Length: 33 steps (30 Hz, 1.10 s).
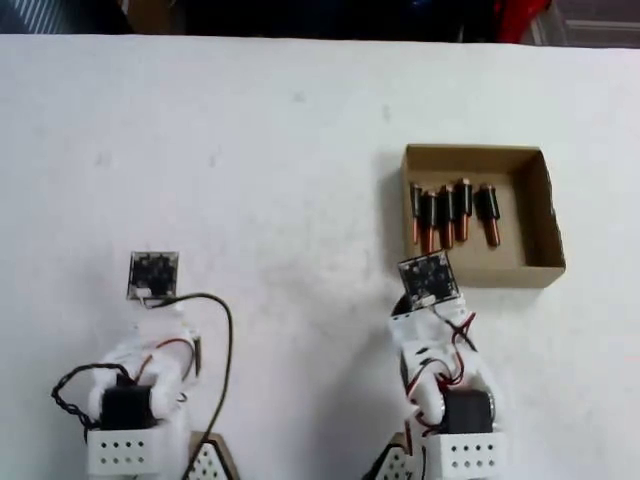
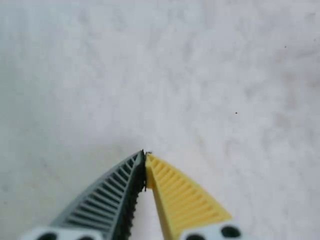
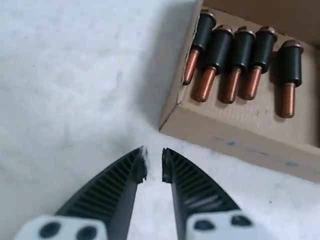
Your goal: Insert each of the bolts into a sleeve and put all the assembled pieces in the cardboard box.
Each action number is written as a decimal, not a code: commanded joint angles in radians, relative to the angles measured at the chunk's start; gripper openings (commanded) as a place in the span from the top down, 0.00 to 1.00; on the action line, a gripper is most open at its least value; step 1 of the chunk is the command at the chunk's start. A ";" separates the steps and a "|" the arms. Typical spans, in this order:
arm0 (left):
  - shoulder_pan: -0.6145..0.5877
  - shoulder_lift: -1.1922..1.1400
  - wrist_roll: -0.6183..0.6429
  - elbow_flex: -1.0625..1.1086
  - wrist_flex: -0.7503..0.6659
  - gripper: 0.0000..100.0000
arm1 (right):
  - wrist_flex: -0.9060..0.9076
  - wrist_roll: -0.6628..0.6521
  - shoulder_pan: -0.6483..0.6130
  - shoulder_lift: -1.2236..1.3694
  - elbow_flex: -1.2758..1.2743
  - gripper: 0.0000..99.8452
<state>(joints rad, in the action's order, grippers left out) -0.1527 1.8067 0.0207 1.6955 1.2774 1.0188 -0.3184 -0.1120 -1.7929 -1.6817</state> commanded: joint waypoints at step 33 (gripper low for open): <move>0.008 0.012 -0.094 -0.003 0.008 0.98 | 0.236 0.227 0.021 -0.008 -0.009 0.95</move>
<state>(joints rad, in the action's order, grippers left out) -0.1527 1.8067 -0.0483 1.6955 1.2774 1.2597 -0.0867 -0.0997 -1.7929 -1.6817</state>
